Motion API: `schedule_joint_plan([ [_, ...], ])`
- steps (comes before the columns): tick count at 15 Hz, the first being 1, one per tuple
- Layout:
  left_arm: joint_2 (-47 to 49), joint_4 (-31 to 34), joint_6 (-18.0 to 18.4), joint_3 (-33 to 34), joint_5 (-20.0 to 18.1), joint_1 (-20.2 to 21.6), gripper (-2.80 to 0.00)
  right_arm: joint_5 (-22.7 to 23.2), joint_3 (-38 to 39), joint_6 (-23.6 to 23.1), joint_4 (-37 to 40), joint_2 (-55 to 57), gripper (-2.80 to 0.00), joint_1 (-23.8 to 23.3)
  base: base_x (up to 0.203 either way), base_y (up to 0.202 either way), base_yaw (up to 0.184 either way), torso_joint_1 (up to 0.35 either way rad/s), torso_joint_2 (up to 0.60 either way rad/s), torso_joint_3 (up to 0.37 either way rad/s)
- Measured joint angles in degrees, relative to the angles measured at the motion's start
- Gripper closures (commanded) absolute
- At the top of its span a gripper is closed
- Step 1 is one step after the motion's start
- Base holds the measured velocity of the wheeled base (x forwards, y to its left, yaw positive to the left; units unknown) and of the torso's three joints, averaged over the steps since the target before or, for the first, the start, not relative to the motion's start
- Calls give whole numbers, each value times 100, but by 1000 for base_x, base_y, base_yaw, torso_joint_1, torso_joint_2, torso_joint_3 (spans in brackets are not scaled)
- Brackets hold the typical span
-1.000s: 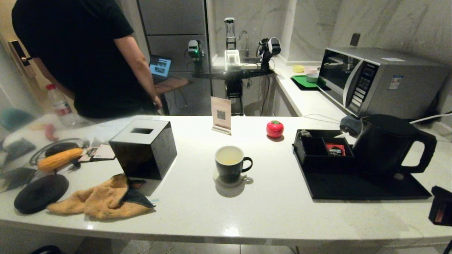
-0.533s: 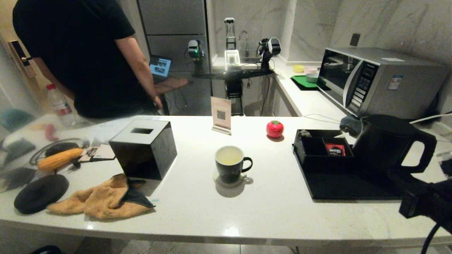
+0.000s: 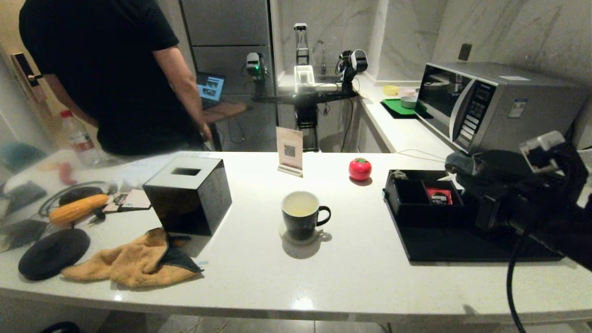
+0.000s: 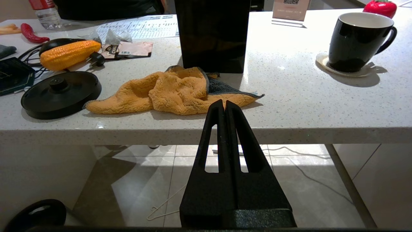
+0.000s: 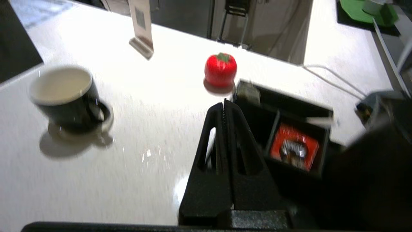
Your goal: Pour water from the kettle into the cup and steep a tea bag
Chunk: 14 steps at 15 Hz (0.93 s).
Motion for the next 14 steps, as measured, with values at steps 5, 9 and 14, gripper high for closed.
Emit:
schedule_joint_plan([
  [5,2,0,0,0,0,1,0,-6,-1703,489,1414,543,0,63,0,0,0,0,0,0],
  [9,1,0,1,0,1,1,0,-83,-3012,644,3092,973,0,63,0,0,0,0,0,0],
  [14,0,0,2,0,0,1,0,-420,-4979,674,5405,1723,0,63,0,0,0,0,0,0],
])
